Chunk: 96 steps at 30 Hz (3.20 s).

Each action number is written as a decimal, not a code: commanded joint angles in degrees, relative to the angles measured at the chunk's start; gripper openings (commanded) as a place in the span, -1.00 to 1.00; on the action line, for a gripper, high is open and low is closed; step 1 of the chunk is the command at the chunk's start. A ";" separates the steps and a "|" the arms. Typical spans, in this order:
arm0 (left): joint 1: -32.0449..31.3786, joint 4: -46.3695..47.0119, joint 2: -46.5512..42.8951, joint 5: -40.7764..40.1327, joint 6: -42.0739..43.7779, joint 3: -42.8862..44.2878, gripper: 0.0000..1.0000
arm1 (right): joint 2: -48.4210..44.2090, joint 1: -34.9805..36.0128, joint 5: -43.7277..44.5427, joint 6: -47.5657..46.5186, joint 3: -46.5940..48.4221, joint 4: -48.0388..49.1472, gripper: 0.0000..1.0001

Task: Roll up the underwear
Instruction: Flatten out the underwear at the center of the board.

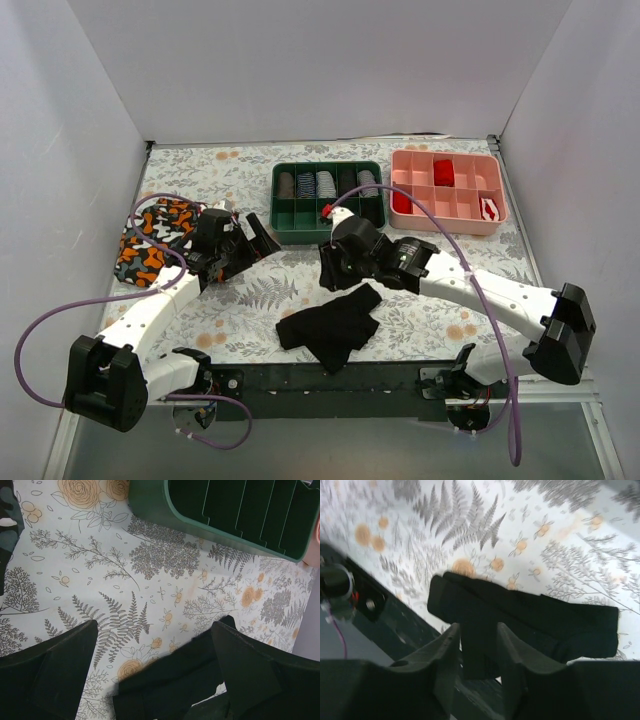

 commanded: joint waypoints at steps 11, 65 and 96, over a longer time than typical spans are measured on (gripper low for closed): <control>-0.28 -1.10 -1.58 -0.65 1.80 -0.36 0.96 | 13.64 3.51 -19.58 -11.00 -3.40 8.62 0.39; -0.20 -0.49 0.44 1.99 1.98 3.59 0.96 | -12.20 -9.67 11.64 -1.78 9.89 -16.70 -0.97; -0.11 -11.03 -3.42 -13.65 -2.77 5.71 0.96 | 13.82 6.24 -8.32 1.91 9.61 3.96 -0.97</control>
